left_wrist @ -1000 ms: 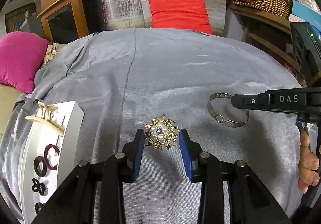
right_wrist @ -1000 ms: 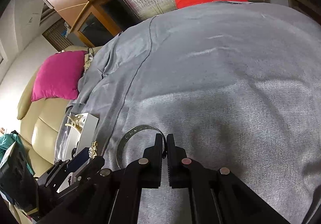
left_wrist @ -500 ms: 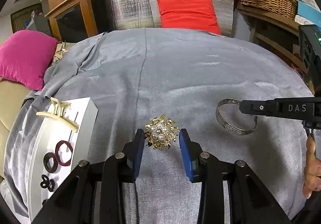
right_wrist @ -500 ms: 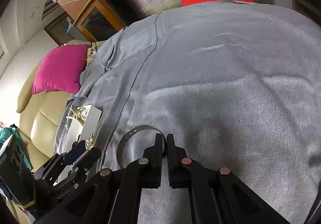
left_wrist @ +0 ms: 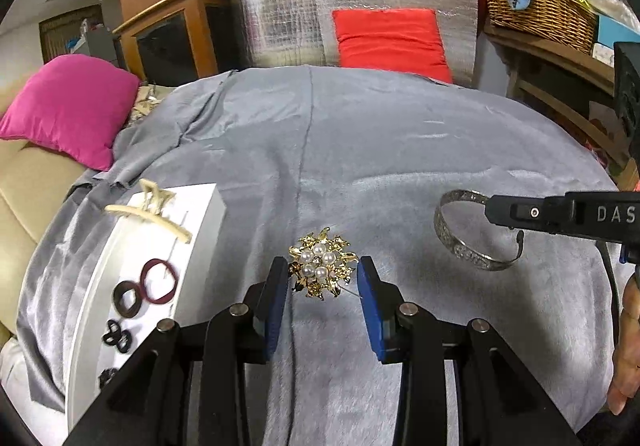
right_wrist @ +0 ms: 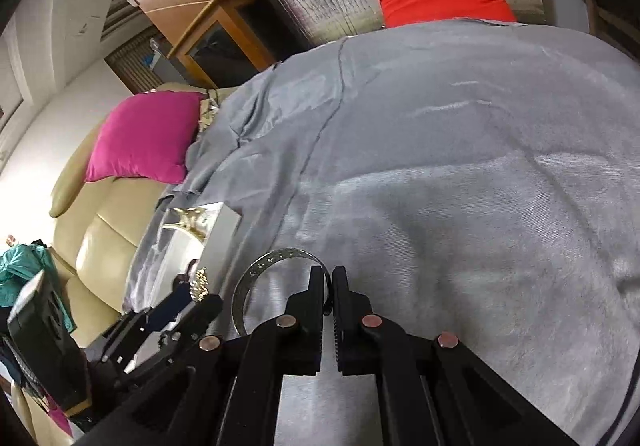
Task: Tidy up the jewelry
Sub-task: 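Carry the gold pearl brooch and silver bangle over the white tray with both tools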
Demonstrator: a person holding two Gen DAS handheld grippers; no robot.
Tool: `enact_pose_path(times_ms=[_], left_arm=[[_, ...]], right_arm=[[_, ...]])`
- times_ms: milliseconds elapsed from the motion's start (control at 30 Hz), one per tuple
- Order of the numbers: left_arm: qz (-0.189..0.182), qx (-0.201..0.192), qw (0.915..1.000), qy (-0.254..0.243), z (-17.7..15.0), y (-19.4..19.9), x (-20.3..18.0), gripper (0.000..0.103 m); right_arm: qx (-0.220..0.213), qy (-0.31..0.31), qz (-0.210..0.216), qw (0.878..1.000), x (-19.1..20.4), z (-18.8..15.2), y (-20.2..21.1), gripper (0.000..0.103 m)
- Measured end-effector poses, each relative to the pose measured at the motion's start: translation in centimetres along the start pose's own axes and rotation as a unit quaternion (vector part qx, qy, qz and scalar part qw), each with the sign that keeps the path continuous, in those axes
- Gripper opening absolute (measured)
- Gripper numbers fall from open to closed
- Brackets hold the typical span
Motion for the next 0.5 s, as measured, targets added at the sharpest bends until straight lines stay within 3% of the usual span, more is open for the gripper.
enact_pose_path(times_ms=[200,500], left_arm=[[0.025,-0.022,0.9994,0.014,-0.4,2.3,2.7,0.037],[0.065,-0.061,0.9946,0.053,0.0,5.2,8.6,0.037]], right_arm=[[-0.016,-0.004,0.021,1.000,2.8,-0.5,0.0,0.005],[-0.004,0.009,0.045,0.999,6.6,-0.9,-3.1,0.005]])
Point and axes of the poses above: each gripper's, at about its wrist camera, not at the fingertips, and y roughly against the way its jaws point, x to its left, z to its top, the point moved 8 cm from there along -y, roughly the way its jaws point, and after that the axes turned 6 degrees about y, right-handed, at the moved point
